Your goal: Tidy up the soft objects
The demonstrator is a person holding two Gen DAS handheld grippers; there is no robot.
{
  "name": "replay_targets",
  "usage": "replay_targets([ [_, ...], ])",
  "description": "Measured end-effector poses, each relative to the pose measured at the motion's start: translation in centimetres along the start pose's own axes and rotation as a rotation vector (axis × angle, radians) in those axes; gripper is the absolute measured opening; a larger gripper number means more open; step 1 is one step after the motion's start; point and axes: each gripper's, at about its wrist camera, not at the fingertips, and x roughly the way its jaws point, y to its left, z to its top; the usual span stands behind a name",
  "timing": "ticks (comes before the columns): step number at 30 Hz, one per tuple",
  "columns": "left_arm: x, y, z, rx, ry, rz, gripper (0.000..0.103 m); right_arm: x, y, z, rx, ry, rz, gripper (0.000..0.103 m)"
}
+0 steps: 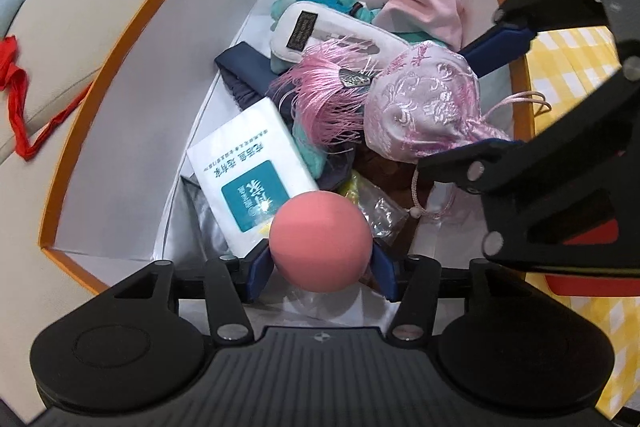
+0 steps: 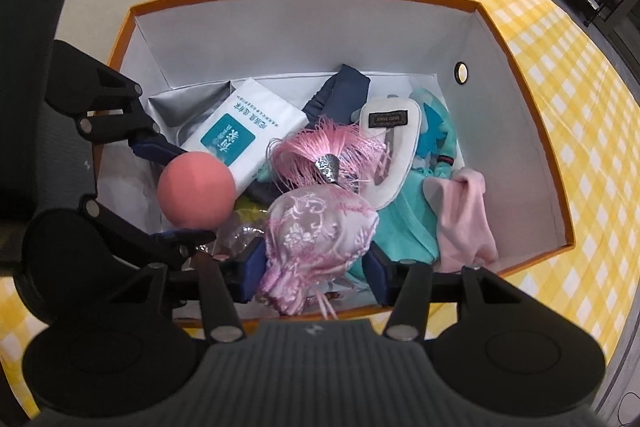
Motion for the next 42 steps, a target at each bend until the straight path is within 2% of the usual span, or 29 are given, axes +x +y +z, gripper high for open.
replay_targets([
  [8, -2.3, 0.9, 0.2, -0.034, -0.036, -0.003, 0.082, -2.0, -0.4, -0.4, 0.012, -0.037, -0.029, 0.057],
  [13, -5.0, 1.0, 0.2, -0.079, -0.087, -0.006, 0.083, -4.6, -0.6, -0.2, 0.043, -0.079, -0.050, 0.057],
  [15, -6.4, 1.5, 0.0, -0.148, -0.117, -0.017, 0.086, -5.8, -0.7, -0.2, 0.063, -0.099, -0.053, 0.057],
  [17, -7.7, 2.2, -0.4, -0.259, -0.147, -0.017, 0.088, -6.8, -1.0, -0.3, 0.100, -0.123, -0.052, 0.058],
  [20, -9.2, 2.4, -1.1, -0.371, -0.179, -0.042, 0.089, -8.3, -1.6, -0.8, 0.161, -0.154, -0.046, 0.058],
  [25, -10.7, 1.8, -3.0, -0.531, -0.286, 0.009, 0.090, -9.9, -0.5, -2.1, 0.146, -0.224, -0.110, 0.061],
  [29, -10.4, 1.5, -4.5, -0.627, -0.331, 0.015, 0.091, -10.2, 0.2, -3.5, 0.184, -0.277, -0.094, 0.061],
  [37, -8.3, 1.1, -6.5, -0.705, -0.368, 0.072, 0.091, -8.4, 1.8, -5.3, 0.260, -0.322, -0.111, 0.061],
  [42, -8.5, 0.8, -6.8, -0.680, -0.371, 0.129, 0.091, -7.5, 2.1, -5.8, 0.307, -0.334, -0.124, 0.061],
])
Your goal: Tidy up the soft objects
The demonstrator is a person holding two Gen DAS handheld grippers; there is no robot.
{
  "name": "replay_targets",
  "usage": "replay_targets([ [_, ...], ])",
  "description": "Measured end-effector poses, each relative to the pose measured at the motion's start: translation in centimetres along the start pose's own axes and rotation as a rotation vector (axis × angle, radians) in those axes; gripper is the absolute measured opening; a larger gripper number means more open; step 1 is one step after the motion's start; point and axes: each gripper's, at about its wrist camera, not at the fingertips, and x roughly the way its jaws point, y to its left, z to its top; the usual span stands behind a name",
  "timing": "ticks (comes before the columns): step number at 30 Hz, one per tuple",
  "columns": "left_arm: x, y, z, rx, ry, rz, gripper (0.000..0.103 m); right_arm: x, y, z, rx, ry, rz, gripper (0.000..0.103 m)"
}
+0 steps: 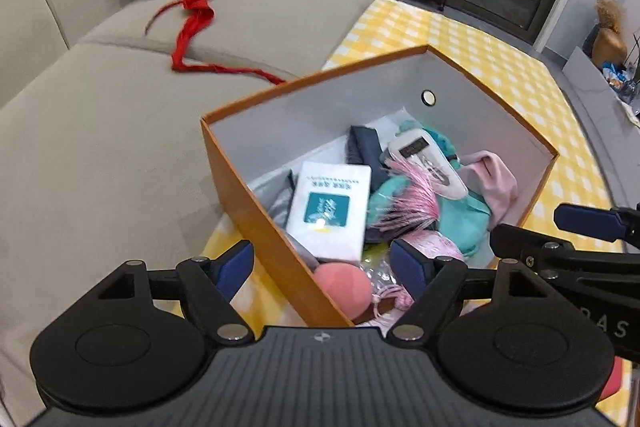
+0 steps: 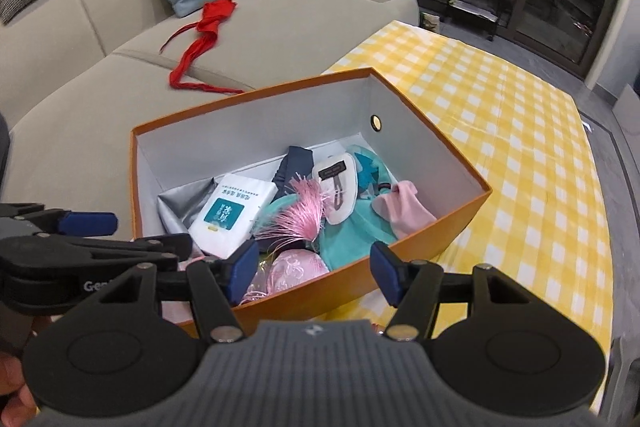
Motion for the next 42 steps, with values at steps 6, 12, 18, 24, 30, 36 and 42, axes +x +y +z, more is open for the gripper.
replay_targets([
  [6, -0.3, -0.8, 0.1, 0.053, -0.035, 0.038, 0.090, 0.5, -0.1, -0.4, 0.022, 0.000, -0.027, 0.061],
  [12, 0.3, -1.1, 0.0, 0.056, -0.013, 0.019, 0.089, 0.5, -0.4, -0.9, 0.023, 0.009, -0.048, 0.061],
  [18, -0.2, -1.3, -0.2, 0.066, -0.022, 0.021, 0.089, 0.1, -0.5, -1.1, 0.024, 0.007, -0.054, 0.061],
  [24, -0.4, -1.3, -0.1, 0.056, -0.025, 0.005, 0.088, -0.4, -0.4, -1.0, 0.017, 0.005, -0.068, 0.060],
  [30, -0.5, -1.2, -0.1, 0.057, -0.025, 0.000, 0.088, -0.6, -0.3, -1.0, 0.015, 0.005, -0.071, 0.060],
  [36, -0.5, -1.0, -0.2, 0.041, -0.015, -0.016, 0.088, -0.9, 0.0, -1.1, 0.012, 0.005, -0.078, 0.060],
  [42, -0.7, -1.2, -0.2, 0.046, -0.022, -0.016, 0.088, -1.1, 0.0, -1.0, 0.009, 0.005, -0.081, 0.060],
])
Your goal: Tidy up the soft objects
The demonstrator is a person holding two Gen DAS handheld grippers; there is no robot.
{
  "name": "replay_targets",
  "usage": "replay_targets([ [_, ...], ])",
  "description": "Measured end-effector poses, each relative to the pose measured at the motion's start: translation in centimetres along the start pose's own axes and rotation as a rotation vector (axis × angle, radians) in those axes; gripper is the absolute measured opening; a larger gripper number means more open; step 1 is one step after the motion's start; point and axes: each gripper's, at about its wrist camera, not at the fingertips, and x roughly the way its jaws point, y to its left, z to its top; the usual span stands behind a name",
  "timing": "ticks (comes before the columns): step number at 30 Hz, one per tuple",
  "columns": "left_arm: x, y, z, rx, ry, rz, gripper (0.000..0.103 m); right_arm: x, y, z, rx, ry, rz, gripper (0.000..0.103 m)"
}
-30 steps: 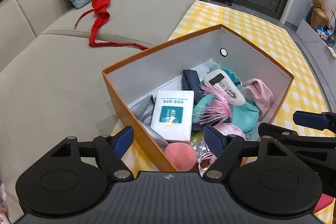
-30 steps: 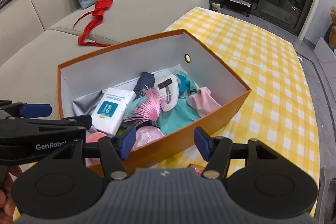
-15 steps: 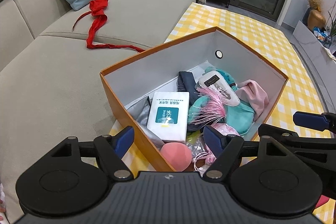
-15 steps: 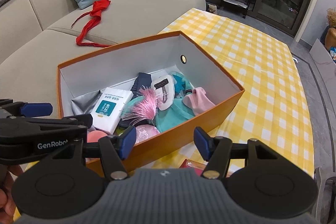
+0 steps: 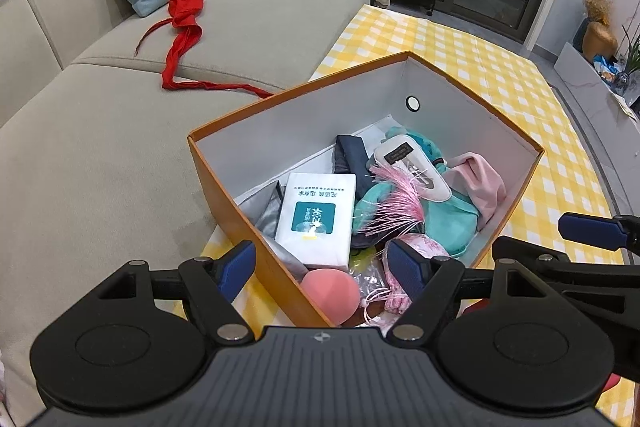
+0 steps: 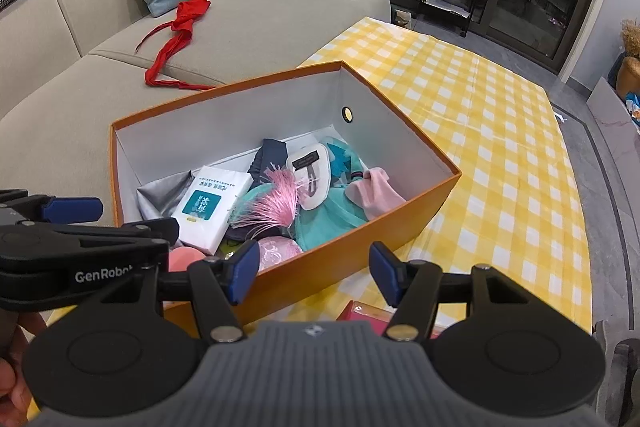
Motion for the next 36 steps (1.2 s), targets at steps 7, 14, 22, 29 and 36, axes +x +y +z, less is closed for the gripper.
replay_targets([
  [7, 0.0, -0.1, 0.0, 0.001, -0.001, -0.001, 0.088, 0.0, 0.0, 0.0, 0.000, 0.001, 0.000, 0.060],
  [14, 0.1, 0.3, 0.1, -0.017, 0.002, -0.005, 0.088, 0.0, 0.1, 0.0, -0.003, -0.002, -0.002, 0.061],
  [22, 0.2, 1.3, 0.2, -0.085, 0.015, -0.031, 0.089, -0.2, 0.1, 0.2, 0.000, -0.007, -0.001, 0.065],
  [29, 0.2, 1.7, 0.2, -0.116, 0.019, -0.045, 0.090, -0.4, 0.2, 0.1, -0.001, -0.009, 0.000, 0.065],
  [36, -0.8, 0.8, 0.0, -0.045, -0.066, 0.010, 0.096, -0.5, 0.1, 0.1, 0.005, -0.010, 0.004, 0.065],
])
